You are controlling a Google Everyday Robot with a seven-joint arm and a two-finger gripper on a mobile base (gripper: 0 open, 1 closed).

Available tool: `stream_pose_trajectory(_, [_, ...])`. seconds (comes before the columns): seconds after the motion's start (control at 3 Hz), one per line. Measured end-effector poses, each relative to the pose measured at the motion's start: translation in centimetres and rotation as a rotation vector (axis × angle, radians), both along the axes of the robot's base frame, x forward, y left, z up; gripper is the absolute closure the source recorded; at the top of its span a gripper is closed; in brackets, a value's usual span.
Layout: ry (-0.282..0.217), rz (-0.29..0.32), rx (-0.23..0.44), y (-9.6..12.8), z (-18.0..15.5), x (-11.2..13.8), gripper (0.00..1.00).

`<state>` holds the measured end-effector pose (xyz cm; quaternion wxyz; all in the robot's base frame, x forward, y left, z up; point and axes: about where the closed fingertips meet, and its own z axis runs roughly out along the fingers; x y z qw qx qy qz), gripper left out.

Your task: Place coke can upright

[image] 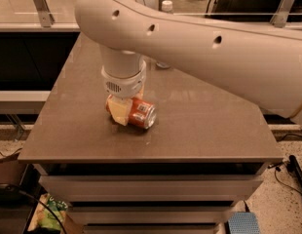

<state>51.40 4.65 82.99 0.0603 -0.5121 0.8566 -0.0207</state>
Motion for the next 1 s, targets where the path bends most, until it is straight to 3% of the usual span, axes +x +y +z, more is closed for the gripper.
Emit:
stream_pose_trajectory(0.33, [-0.002,0.001,0.001,0.0,0.0,0.0,1.0])
stream_pose_trajectory(0.67, [-0.015,-0.001,0.018,-0.5,0.3,0.0,1.0])
stream_pose_trajectory(1.0, [-0.069,0.0,0.079,-2.1,0.9,0.3,1.0])
